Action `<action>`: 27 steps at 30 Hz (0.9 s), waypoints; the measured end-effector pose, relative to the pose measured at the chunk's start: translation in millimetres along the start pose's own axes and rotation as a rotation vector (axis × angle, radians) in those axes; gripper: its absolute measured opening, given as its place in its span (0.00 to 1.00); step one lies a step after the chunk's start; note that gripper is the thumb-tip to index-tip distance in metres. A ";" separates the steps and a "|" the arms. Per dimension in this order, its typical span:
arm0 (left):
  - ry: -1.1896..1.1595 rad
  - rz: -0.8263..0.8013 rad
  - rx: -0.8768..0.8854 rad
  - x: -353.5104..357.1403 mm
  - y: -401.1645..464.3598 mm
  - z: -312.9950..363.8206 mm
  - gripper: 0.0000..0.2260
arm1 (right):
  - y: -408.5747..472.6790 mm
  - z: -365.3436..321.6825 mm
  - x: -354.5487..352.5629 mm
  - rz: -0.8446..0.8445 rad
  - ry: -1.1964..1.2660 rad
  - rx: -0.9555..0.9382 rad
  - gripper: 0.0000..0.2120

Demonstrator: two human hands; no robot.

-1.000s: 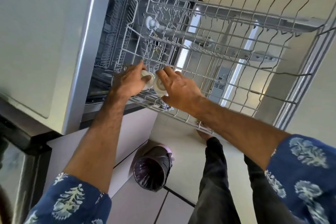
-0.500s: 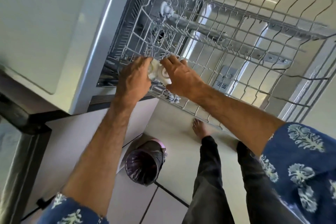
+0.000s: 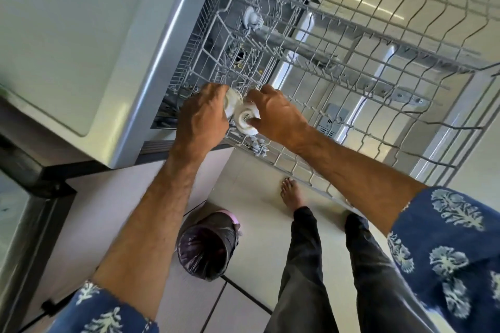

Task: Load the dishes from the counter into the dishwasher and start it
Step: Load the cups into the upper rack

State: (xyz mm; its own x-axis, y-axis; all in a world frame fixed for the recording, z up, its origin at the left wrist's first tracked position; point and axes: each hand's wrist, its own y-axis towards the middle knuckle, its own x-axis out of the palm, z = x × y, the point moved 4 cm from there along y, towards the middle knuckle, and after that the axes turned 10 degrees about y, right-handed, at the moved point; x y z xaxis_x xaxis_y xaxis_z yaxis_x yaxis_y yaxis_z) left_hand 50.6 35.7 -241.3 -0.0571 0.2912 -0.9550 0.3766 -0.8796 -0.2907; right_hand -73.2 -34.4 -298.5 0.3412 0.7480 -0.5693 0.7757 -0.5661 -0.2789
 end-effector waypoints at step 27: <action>-0.019 0.017 -0.543 -100.4 -333.2 88.4 0.32 | -210.7 -171.5 -98.8 -0.481 -0.703 -0.751 0.39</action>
State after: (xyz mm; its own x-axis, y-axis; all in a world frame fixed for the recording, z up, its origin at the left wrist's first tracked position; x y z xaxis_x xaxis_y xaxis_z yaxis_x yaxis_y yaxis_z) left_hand -150.9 266.3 -53.8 -0.0616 0.2673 -0.9616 0.8011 -0.5615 -0.2074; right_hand -179.3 70.3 -50.9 -0.2687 0.3375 -0.9022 0.9486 0.2554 -0.1869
